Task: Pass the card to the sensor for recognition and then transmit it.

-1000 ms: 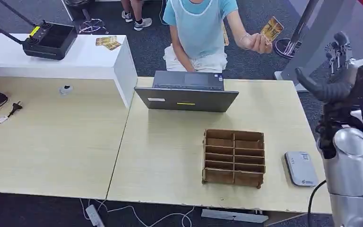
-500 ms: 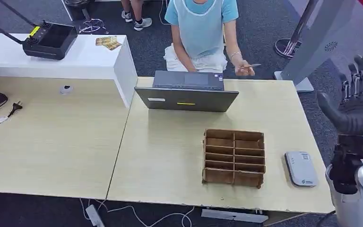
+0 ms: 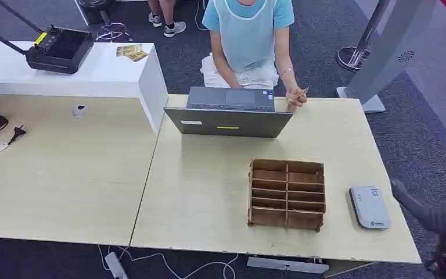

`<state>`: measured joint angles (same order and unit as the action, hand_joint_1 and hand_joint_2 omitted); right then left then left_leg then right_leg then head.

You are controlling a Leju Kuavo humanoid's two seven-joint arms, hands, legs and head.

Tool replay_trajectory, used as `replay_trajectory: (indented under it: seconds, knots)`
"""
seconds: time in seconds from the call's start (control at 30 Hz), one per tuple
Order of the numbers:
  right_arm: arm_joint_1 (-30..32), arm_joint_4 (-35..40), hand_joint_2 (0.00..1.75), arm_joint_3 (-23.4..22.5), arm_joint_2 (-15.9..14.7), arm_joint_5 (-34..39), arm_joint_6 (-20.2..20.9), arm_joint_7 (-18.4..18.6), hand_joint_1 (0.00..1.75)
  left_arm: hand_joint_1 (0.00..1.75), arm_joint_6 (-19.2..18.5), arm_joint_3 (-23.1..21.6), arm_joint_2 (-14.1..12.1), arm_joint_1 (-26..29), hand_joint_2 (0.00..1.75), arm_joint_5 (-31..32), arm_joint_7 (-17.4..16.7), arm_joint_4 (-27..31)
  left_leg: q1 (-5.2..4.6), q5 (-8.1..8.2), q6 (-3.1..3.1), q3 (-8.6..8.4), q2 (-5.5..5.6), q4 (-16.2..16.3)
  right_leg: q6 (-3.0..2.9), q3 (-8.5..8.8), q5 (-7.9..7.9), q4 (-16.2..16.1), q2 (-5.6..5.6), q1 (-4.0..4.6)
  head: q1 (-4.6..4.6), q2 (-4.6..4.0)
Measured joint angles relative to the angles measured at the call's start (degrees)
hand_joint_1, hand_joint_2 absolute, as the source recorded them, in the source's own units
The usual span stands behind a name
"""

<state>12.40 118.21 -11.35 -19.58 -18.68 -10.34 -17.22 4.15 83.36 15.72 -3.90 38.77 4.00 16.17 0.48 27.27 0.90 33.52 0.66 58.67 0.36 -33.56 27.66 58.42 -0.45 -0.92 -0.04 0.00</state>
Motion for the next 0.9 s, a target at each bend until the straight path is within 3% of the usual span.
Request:
replay_trajectory:
  seconds: [0.23,0.43,0.67,0.8,0.9]
  knots:
    - [9.57,6.71,1.75,-0.41,0.57,-16.96,-9.60,3.15,0.00,0.00,0.00,0.02,0.33,0.00,0.00,-0.94,-0.90,0.59,0.00,0.04,0.00,-0.04,-0.03,-0.01,0.04,0.03,0.07,0.01,0.03,0.00,0.00,0.00]
    - [15.47,9.28,1.75,3.10,-0.37,-30.51,-15.73,11.51,0.00,0.00,-0.02,0.02,0.42,0.00,0.00,-1.25,-1.27,0.94,0.00,0.06,0.01,-0.02,-0.07,-0.02,0.04,0.05,0.07,0.01,0.07,0.00,-0.02,0.00]
    - [16.24,9.04,1.75,10.33,-4.85,-46.52,-16.19,24.53,0.00,0.00,-0.02,0.02,0.44,0.00,0.00,-1.85,-2.07,1.25,0.00,0.06,0.01,-0.03,-0.06,-0.02,0.04,0.09,0.07,0.01,0.08,0.00,-0.02,0.00]
    - [15.65,8.61,1.75,15.82,-8.98,-48.60,-13.96,30.92,0.00,0.00,0.00,0.02,0.46,0.00,0.00,-2.47,-2.10,1.31,0.00,0.06,0.01,-0.04,-0.06,-0.02,0.04,0.10,0.07,0.01,0.08,0.00,-0.02,0.00]
    - [14.82,8.10,1.75,19.67,-11.54,-50.82,-12.22,33.68,0.00,0.00,0.09,0.02,0.46,0.00,0.00,-2.95,-2.12,1.31,0.01,0.05,0.01,-0.07,-0.06,-0.01,0.04,0.09,0.07,0.01,0.07,0.00,-0.02,0.00]
